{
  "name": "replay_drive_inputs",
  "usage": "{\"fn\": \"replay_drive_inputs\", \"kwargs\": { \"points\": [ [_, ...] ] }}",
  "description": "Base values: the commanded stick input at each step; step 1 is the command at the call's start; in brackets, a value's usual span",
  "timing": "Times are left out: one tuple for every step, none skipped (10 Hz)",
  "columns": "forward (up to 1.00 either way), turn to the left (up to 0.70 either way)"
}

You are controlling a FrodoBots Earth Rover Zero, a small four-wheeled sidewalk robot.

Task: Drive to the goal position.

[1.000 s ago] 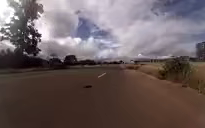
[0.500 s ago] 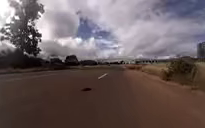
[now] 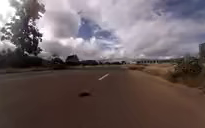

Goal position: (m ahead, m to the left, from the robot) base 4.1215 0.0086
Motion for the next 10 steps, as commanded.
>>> {"fn": "replay_drive_inputs", "kwargs": {
  "points": [
    [0.70,-0.35],
    [0.70,-0.35],
    [0.70,-0.35],
    [0.70,-0.35],
    [0.70,-0.35],
    [0.70,-0.35],
    [0.70,-0.35],
    [0.70,-0.35],
    [0.70,-0.35],
    [0.70,-0.35]
  ]
}}
